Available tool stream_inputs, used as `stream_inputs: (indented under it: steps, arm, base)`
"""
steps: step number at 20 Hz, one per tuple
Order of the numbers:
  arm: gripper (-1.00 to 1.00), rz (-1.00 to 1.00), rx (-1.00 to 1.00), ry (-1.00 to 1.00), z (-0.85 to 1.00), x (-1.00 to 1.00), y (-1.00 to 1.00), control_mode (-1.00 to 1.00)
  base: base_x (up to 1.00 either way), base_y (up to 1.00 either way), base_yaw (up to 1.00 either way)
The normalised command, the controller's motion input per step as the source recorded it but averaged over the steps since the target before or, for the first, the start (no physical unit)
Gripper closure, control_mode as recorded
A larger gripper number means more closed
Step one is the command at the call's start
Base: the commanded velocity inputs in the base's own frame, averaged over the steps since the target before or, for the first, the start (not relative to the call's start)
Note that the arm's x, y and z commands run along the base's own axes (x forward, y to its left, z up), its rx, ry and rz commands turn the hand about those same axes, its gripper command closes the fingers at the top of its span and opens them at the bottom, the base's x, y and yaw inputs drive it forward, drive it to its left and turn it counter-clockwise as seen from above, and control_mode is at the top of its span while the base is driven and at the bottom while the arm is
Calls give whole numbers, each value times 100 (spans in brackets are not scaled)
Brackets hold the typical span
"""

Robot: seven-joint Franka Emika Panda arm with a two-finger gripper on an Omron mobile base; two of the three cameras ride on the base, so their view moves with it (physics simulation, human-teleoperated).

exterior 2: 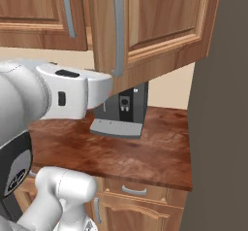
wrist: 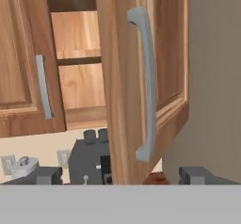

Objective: Open the cabinet. Pick the sponge and place it next to the sink. Then close the cabinet.

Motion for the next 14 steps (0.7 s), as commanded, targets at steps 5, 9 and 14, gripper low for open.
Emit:
stream_inputs:
  steps: [5, 9, 14]
  arm:
    - [-100, 0, -7, 0, 3, -9, 100, -100]
    - [-100, 0, -10, 0, 1, -1, 95, -100]
    - [-100, 0, -21, 0, 0, 2, 80, -100]
  base:
    - [0, 0, 0]
    - [0, 0, 0]
    - [0, 0, 0]
